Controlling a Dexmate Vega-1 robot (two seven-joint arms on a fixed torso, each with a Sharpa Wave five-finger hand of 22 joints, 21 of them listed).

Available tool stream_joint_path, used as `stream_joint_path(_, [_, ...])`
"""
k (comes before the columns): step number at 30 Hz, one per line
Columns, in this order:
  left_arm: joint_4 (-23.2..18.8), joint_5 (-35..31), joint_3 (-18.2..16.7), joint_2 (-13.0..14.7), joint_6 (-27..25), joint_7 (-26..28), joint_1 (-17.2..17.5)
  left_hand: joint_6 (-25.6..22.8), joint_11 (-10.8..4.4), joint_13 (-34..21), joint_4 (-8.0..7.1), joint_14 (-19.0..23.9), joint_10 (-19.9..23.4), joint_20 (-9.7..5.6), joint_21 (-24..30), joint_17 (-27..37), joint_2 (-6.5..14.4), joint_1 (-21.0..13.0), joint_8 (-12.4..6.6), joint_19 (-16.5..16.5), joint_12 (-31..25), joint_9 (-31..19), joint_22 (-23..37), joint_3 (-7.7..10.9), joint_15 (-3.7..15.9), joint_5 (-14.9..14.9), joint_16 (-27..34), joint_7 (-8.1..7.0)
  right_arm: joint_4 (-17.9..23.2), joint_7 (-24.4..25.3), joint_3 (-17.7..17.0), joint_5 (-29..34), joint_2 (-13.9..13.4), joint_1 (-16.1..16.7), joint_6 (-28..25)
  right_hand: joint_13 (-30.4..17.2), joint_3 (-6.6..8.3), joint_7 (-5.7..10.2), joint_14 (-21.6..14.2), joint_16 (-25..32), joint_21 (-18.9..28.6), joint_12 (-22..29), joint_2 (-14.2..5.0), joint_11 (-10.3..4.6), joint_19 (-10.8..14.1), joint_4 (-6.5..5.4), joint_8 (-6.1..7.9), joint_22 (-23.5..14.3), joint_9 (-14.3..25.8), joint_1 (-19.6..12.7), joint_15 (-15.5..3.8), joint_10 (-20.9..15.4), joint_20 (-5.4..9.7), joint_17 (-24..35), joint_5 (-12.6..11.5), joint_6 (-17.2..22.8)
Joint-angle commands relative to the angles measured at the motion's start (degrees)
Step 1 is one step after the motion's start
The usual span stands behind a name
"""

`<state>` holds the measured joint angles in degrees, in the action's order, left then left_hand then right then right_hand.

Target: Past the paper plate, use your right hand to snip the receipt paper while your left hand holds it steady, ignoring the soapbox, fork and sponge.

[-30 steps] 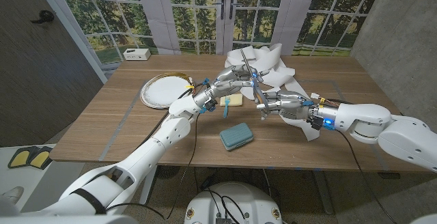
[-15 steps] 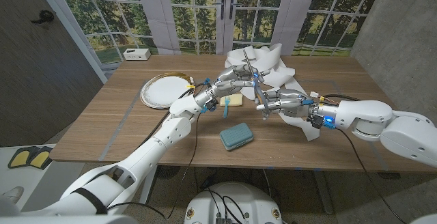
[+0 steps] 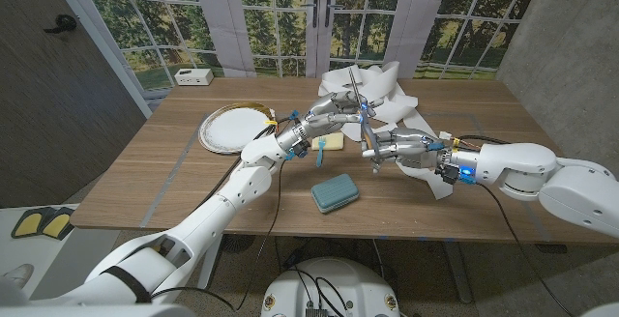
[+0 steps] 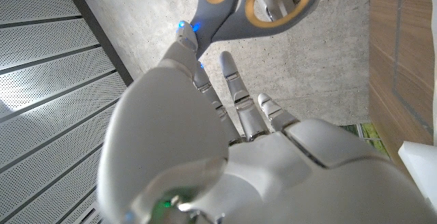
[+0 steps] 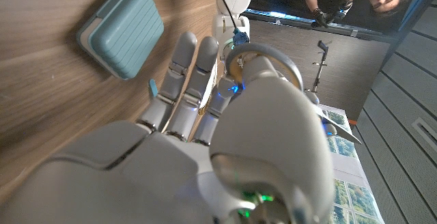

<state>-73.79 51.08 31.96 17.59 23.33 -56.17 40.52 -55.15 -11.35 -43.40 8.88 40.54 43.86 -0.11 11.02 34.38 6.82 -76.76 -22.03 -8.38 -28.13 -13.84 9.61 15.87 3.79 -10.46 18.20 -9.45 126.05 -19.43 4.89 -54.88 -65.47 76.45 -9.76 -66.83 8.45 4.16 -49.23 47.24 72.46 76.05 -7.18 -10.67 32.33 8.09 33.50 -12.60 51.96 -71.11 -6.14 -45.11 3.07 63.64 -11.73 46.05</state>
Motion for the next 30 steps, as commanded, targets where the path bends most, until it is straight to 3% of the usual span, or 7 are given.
stream_joint_path(1, [-0.24, -0.18, 0.09, 0.3, -0.29, 0.85, 0.27, -1.69, -0.01, -0.37, -0.16, 0.45, 0.48, 0.02, -0.05, 0.23, 2.93, -1.69, -5.05, -0.34, 0.17, -0.11, 0.19, 0.71, 10.06, -0.6, -0.19, -1.06, -2.19, -7.21, 2.18, -5.63, 1.51, -2.01, 1.24, 0.29, 0.53, -1.25, 0.51, -0.34, 0.73, -1.77, -0.38, -0.12, -0.57, -0.1, 0.08, 0.37, 0.06, -0.16, -7.12, 0.07, 2.46, 0.27, 0.35, 0.96])
stream_joint_path(13, [0.5, 0.05, 0.0, 0.13, -0.36, 0.61, 0.1, -1.59, -0.04, -0.64, -0.1, 0.49, 0.65, 0.13, -0.04, 0.28, 2.95, -1.53, -5.27, -0.42, 0.55, -0.09, 0.2, 0.87, 10.06, -0.59, -0.31, -1.07, -3.73, -10.0, 5.23, -8.27, 2.85, -4.84, 0.74, 0.72, 0.77, -1.05, -0.37, -2.07, 2.58, -3.31, -0.25, -0.13, 0.05, -0.22, 0.67, 1.81, 0.64, 0.1, -7.15, -0.62, 3.41, -0.56, 0.63, 0.53])
stream_joint_path(30, [-1.34, 0.83, -0.18, 0.37, -1.05, 0.71, 0.83, -0.01, 0.02, -0.93, -0.28, 0.45, 0.25, 0.67, -0.02, 0.52, 3.07, -1.03, -5.04, -0.51, 1.28, -0.23, 0.22, 0.96, 10.05, -0.53, -0.47, -0.79, -4.75, -9.95, 5.23, -8.79, 3.11, -4.49, 2.18, 1.4, 1.45, -0.58, -0.74, -5.11, 3.09, -5.26, -0.24, -0.29, -0.39, -0.32, 0.77, 2.26, 1.08, 0.98, -7.2, -0.48, 3.5, -0.56, 0.75, 0.03])
